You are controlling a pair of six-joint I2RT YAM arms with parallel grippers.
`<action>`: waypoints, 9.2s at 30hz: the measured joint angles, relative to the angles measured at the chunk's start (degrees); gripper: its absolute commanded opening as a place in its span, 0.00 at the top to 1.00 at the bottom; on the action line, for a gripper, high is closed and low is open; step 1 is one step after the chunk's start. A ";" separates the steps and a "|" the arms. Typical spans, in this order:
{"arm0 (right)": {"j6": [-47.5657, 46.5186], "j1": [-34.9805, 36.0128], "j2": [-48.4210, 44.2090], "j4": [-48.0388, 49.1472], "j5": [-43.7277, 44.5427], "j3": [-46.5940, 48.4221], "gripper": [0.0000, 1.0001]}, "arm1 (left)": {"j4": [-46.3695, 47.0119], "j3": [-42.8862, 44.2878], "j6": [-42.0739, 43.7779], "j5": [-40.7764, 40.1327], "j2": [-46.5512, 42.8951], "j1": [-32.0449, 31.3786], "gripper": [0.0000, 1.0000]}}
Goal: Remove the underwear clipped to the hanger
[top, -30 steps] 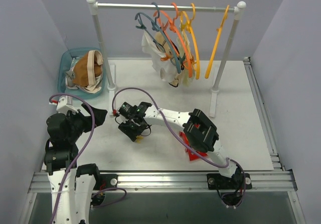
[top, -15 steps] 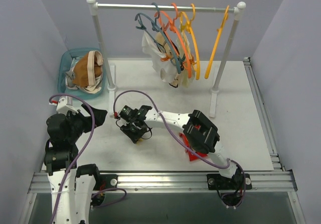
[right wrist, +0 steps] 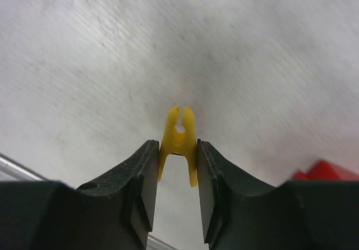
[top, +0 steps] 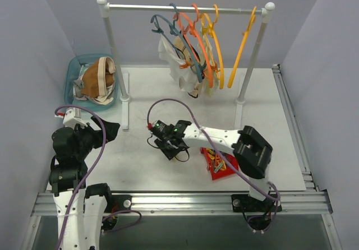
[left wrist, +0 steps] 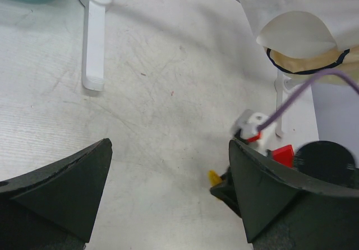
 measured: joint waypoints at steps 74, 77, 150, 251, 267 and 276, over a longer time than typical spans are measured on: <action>-11.61 -31.26 -23.08 -1.84 12.55 31.04 0.54 | 3.54 1.01 1.60 9.07 8.00 -3.02 0.06; -10.73 -31.43 -22.01 -2.56 10.84 29.90 0.55 | 3.54 1.01 1.73 9.07 7.98 -3.02 0.06; 7.67 -15.78 -80.89 -5.40 3.85 -31.98 1.00 | 7.67 3.02 2.27 16.83 13.07 -10.49 0.06; 30.86 18.62 -52.11 22.56 13.35 -48.70 1.00 | 23.91 2.71 -10.43 -23.12 33.11 -45.92 0.06; 29.86 19.32 -52.57 18.78 15.98 -46.31 1.00 | 21.00 5.57 -7.04 -31.12 37.16 -47.28 0.29; 29.88 19.32 -57.33 16.02 18.95 -46.27 1.00 | 20.09 0.90 -7.26 -31.65 32.15 -47.28 0.30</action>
